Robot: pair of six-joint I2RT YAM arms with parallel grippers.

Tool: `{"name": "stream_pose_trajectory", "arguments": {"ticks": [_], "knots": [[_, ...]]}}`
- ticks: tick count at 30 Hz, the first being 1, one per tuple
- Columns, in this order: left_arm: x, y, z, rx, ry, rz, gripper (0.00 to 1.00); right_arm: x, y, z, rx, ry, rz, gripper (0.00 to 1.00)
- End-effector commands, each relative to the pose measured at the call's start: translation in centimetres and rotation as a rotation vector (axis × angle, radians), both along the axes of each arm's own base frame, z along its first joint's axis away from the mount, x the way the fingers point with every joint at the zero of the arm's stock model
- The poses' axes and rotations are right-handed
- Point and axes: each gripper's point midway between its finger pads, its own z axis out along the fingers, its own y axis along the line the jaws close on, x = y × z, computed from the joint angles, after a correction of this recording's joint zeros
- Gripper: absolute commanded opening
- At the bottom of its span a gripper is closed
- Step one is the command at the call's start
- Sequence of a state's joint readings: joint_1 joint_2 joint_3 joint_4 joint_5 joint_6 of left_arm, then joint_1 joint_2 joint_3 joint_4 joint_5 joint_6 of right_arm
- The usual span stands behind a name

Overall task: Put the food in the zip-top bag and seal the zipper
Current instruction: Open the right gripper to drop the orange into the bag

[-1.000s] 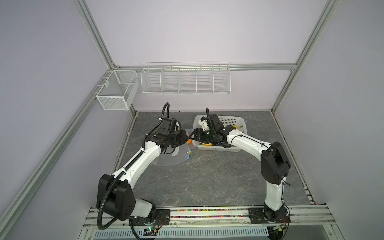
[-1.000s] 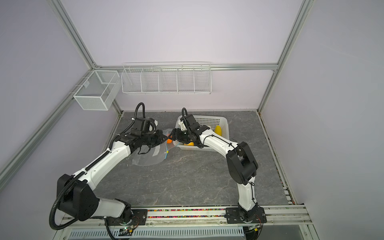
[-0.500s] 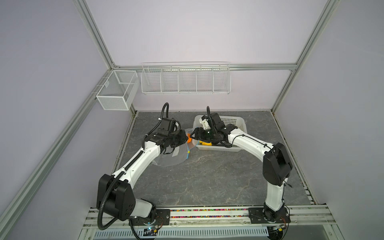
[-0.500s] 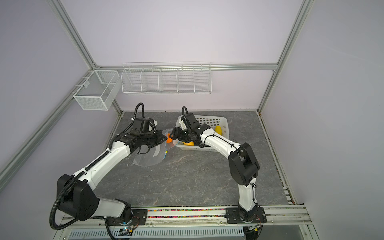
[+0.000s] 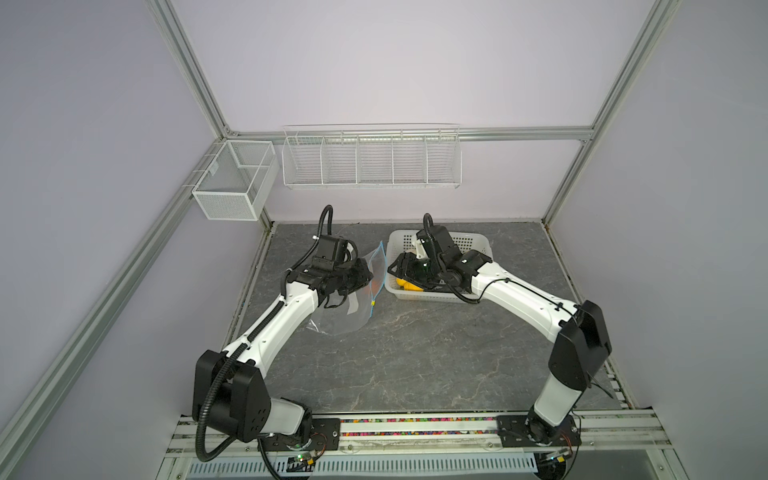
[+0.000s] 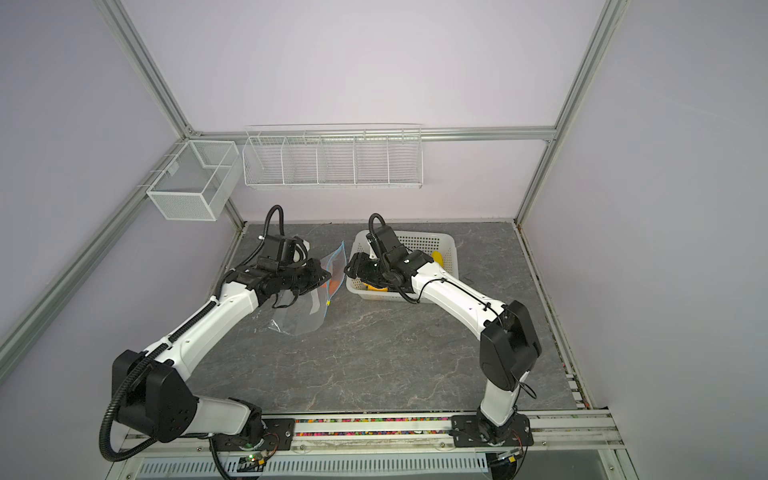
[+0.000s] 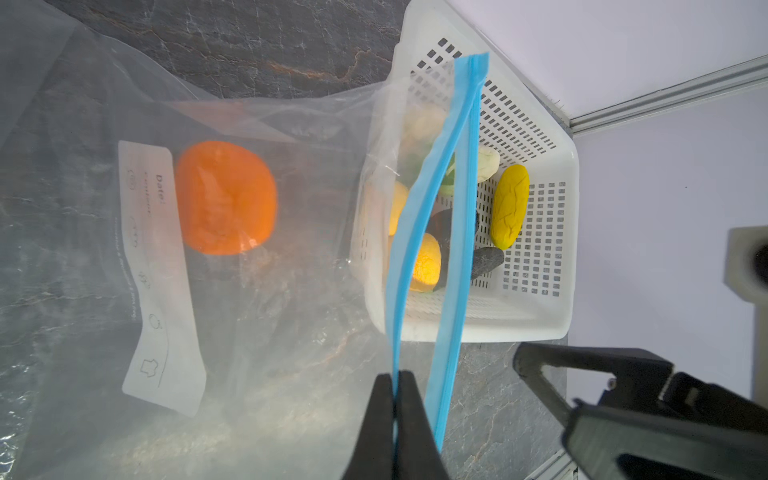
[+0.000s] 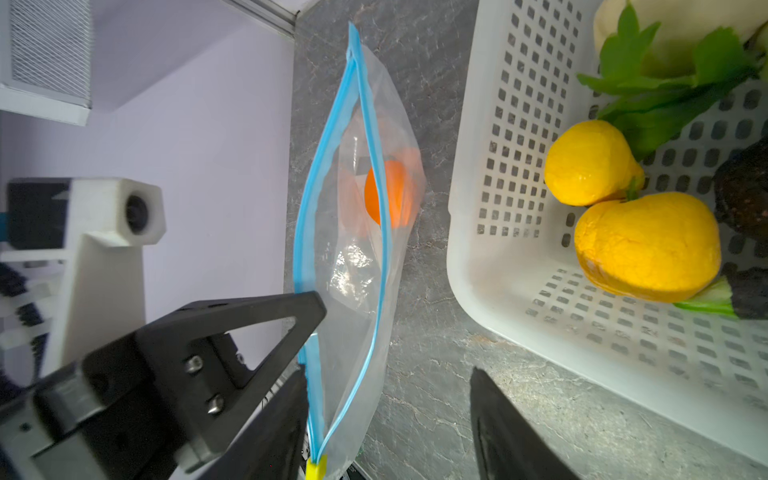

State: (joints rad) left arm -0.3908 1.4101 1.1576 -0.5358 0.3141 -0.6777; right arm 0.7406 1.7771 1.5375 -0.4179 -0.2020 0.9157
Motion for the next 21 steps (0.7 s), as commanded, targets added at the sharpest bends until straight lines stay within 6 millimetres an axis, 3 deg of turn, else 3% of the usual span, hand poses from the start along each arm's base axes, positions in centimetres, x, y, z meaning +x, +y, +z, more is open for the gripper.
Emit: {"name": "stream_pose_trajectory", "arguments": {"ticks": [1, 9, 21], "knots": [[-0.1, 0.3, 1.3, -0.016, -0.025, 0.012, 0.00, -0.3, 2.0, -0.3, 0.031, 0.040, 0.003, 0.63], [-0.4, 0.4, 1.4, -0.017, -0.029, 0.012, 0.00, 0.0, 4.0, -1.9, 0.056, 0.091, 0.030, 0.54], [-0.9, 1.0, 2.4, 0.003, -0.047, 0.014, 0.00, 0.0, 5.3, -1.2, 0.077, 0.077, 0.070, 0.28]]}}
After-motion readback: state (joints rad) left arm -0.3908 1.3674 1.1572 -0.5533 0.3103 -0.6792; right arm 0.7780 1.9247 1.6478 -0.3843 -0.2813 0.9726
